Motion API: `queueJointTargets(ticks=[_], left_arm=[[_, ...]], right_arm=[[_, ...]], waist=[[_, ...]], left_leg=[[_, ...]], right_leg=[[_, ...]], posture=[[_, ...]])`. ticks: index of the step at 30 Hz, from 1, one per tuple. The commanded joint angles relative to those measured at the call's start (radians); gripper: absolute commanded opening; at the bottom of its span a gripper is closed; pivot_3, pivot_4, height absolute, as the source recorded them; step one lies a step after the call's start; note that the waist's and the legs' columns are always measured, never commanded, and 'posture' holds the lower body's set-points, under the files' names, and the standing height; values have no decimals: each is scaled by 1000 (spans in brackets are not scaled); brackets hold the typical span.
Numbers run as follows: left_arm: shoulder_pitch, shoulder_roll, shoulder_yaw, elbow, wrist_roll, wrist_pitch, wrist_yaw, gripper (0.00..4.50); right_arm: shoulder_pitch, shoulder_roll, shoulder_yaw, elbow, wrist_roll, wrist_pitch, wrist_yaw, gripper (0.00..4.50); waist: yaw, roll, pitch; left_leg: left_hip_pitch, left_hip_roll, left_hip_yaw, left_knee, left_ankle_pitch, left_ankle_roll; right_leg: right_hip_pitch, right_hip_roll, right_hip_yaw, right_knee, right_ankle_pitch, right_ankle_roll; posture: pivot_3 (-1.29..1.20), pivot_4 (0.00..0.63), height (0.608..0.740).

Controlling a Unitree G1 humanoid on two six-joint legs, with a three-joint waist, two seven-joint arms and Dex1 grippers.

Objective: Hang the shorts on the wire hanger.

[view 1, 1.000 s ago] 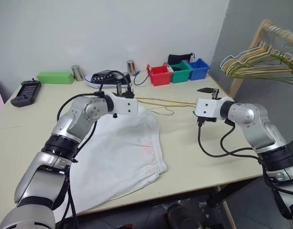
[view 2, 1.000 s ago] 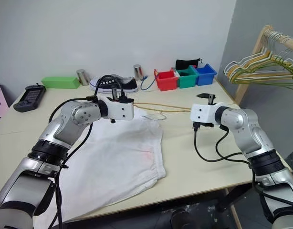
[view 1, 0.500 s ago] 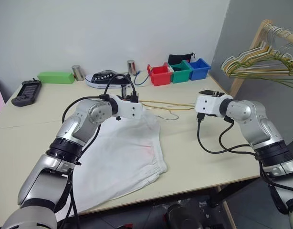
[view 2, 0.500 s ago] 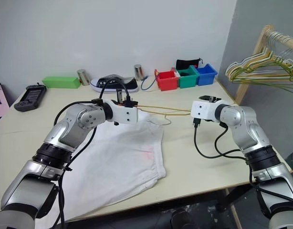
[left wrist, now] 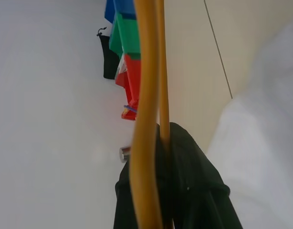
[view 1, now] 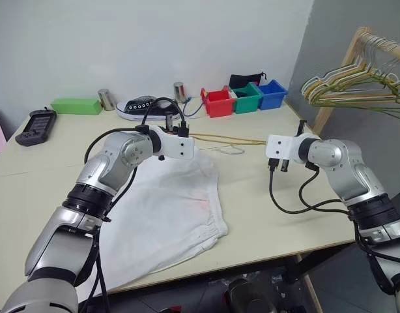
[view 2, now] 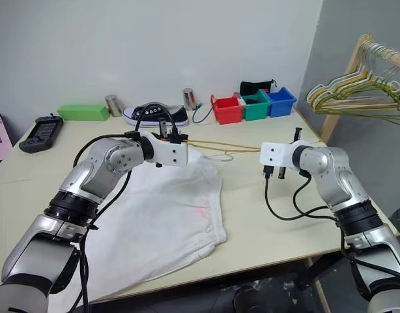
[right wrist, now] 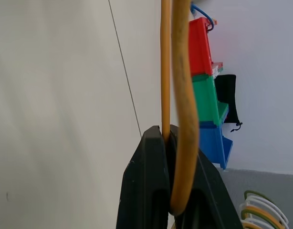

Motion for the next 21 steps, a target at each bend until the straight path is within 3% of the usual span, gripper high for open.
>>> queueJointTargets(ticks=[1,3,6,15,21], left_arm=[[-37,7,12,-9,6,-25,21,0],[-37,8,12,-9,4,-28,19,0],[-35,9,14,-10,-8,-40,8,711],[-6,43,99,-36,-252,-99,-135,2704],[74,111,211,-102,-499,34,-311,3913]], right_arm=[[-7,-15,-16,-46,6,1,14,58],[-3,-16,-15,-49,5,0,15,58],[-3,-17,-13,-48,-1,-5,10,0],[16,-3,-45,-28,56,42,38,0],[59,-52,-108,28,236,244,247,0]], waist=[[0,0,0],[0,0,0],[0,0,0],[-1,0,0],[2,0,0]], left_leg=[[0,0,0,0,0,0],[0,0,0,0,0,0],[0,0,0,0,0,0],[0,0,0,0,0,0],[0,0,0,0,0,0]], right_leg=[[0,0,0,0,0,0],[0,0,0,0,0,0],[0,0,0,0,0,0],[0,0,0,0,0,0],[1,0,0,0,0,0]], posture=[[-273,17,740],[-273,17,740],[-273,18,740],[-268,23,740],[-269,22,740]])
